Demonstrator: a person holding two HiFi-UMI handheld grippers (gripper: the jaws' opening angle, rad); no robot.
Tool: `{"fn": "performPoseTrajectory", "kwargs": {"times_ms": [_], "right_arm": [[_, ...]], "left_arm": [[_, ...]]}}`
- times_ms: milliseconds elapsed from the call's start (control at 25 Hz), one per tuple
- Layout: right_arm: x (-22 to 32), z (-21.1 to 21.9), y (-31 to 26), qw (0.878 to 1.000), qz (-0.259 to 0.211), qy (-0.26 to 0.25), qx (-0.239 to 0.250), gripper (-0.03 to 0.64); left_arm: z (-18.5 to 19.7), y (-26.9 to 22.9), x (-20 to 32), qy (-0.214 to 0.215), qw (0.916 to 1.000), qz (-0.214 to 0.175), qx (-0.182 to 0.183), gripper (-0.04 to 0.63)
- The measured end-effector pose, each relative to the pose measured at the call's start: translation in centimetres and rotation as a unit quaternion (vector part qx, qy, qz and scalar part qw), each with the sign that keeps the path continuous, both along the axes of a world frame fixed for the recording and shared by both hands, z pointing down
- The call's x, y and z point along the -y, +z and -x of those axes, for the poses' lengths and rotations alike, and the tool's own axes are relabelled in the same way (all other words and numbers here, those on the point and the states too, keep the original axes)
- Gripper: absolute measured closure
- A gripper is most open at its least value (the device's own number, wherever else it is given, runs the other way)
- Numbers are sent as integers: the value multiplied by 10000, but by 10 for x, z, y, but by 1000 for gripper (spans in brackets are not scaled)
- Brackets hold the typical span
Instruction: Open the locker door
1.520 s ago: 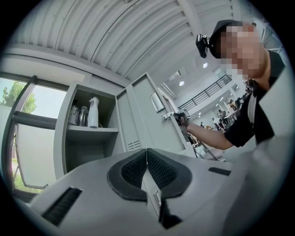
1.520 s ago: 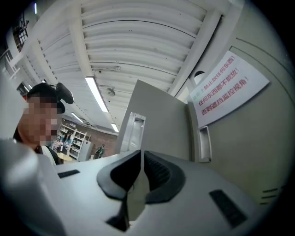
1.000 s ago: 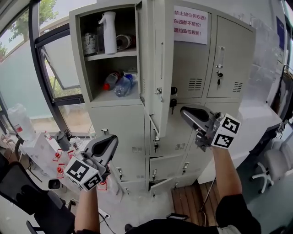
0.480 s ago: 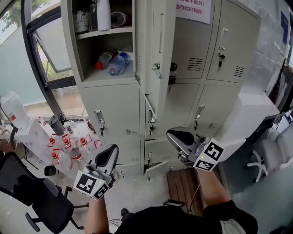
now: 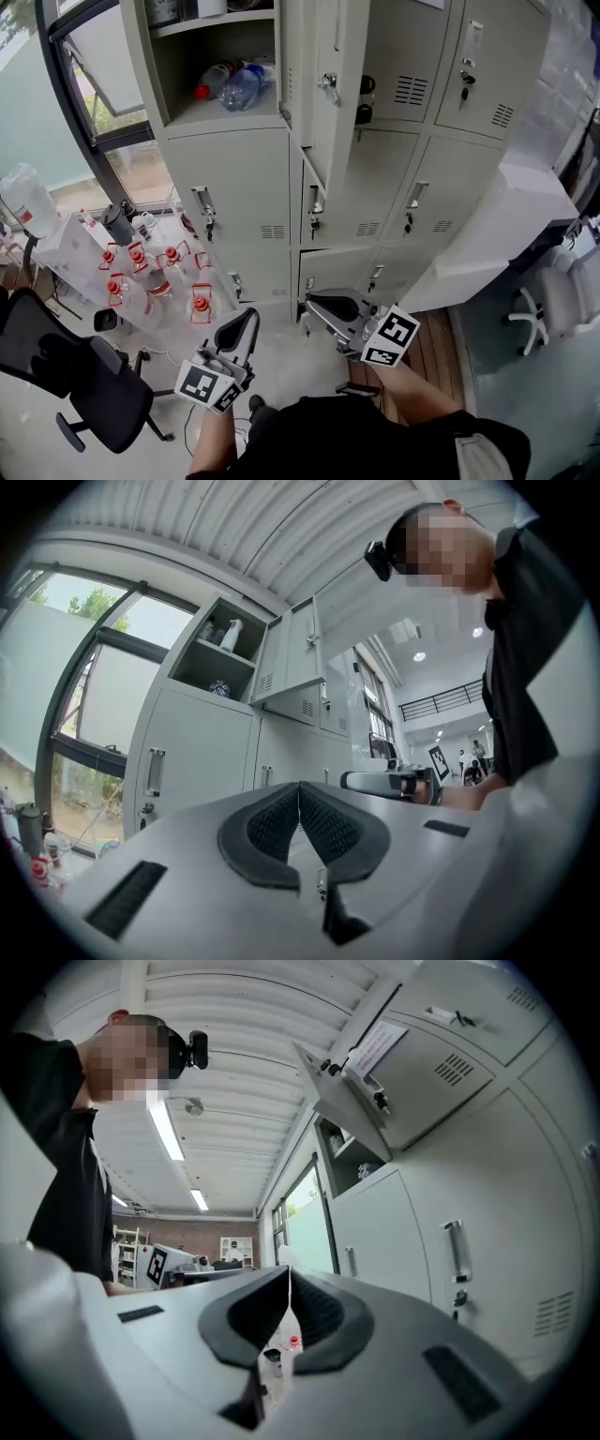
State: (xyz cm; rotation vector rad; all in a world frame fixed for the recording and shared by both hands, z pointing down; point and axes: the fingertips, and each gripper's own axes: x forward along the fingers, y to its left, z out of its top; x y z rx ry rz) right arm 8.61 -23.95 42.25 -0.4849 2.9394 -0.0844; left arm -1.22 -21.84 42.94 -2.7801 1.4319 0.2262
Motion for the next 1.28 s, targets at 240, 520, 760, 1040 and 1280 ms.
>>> {"fn": "performPoseTrajectory", "kwargs": {"times_ms": [240, 520, 760, 1040, 1280], "right_arm": [[-40, 31, 39, 9987, 155, -476, 2, 601], [-58, 42, 65, 9968, 234, -764, -43, 600], [-64, 44, 57, 9960, 47, -893, 71, 604], [-63, 45, 58, 9968, -16, -802, 62, 606], [-61, 44, 60, 9972, -40, -721, 168, 606]], "left_arm": [[12, 28, -29, -197, 9992, 147, -303, 580], [10, 60, -50, -203, 9983, 449, -321, 580], [10, 58, -52, -166, 9979, 439, -441, 580], [8, 53, -54, -127, 9969, 431, -651, 580], [9, 41, -53, -8, 9915, 340, -1254, 580]]}}
